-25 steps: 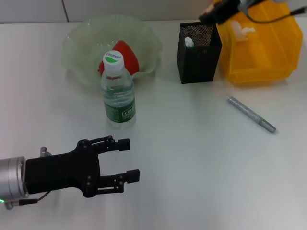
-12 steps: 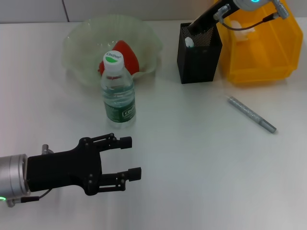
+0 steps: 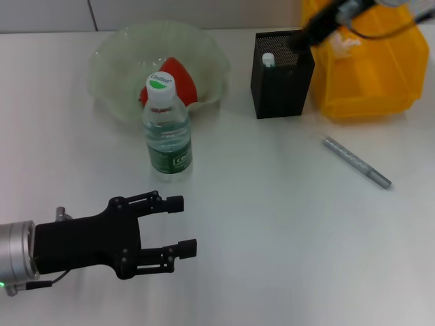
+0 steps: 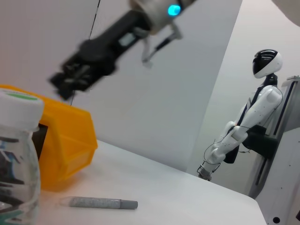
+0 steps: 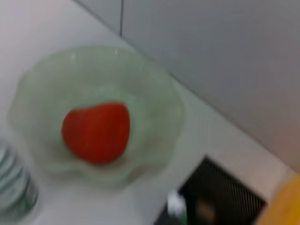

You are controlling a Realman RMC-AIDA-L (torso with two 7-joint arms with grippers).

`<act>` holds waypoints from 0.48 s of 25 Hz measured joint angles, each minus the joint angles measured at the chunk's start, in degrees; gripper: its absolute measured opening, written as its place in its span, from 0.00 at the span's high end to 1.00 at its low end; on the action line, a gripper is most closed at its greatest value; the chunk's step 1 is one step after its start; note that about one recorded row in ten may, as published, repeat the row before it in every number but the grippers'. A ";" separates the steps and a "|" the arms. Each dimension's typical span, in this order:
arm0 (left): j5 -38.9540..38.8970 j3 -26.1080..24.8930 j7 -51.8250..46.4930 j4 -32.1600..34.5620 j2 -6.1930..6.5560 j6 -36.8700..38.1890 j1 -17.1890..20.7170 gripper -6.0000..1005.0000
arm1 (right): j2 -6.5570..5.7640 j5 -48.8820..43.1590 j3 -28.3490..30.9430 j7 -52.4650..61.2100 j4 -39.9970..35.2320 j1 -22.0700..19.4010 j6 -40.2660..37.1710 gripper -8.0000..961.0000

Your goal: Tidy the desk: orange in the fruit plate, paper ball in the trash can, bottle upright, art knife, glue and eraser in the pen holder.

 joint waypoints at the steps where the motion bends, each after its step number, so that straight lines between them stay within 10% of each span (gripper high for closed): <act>1: 0.01 0.00 0.00 -0.01 0.05 0.02 -0.02 0.20 | -0.03 -0.23 0.01 0.00 -3.30 -1.51 -3.47 0.44; 12: 0.00 0.00 0.00 -0.01 0.15 -0.41 -0.67 0.20 | 0.08 -2.16 -2.38 -0.15 -6.23 -14.53 -8.93 0.44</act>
